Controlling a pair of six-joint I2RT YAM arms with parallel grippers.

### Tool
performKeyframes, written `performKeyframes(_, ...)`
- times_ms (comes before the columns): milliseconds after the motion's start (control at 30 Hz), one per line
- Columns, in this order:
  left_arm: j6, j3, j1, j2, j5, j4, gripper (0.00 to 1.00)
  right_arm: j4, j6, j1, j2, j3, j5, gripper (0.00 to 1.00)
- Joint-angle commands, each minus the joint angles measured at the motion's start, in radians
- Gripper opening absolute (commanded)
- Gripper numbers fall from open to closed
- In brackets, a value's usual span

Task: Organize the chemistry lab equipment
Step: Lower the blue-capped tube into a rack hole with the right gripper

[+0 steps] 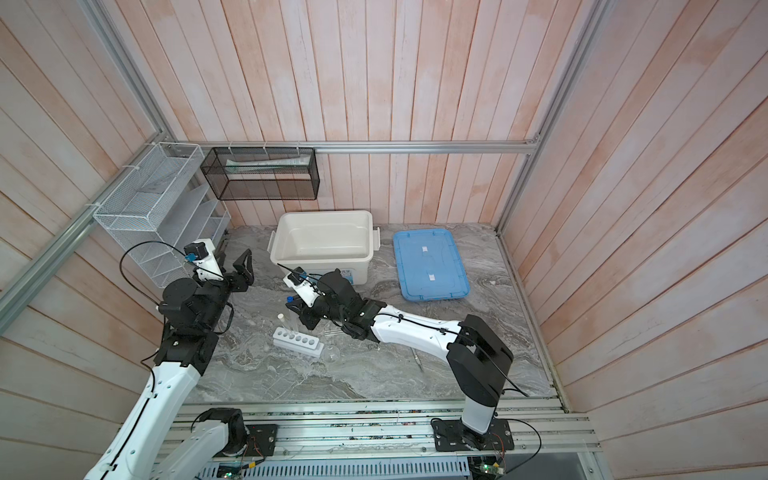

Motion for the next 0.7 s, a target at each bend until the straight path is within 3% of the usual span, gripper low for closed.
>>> performKeyframes(0,0.003,-0.013,0.004,-0.008,0.009,0.015,0.74,0.034,0.018,0.009,0.026,-0.016,-0.004,0.08)
performKeyframes(667,0.013,-0.016,0.004,-0.002,0.035,0.014,0.75,0.046,-0.003,0.027,0.085,-0.015,0.019,0.07)
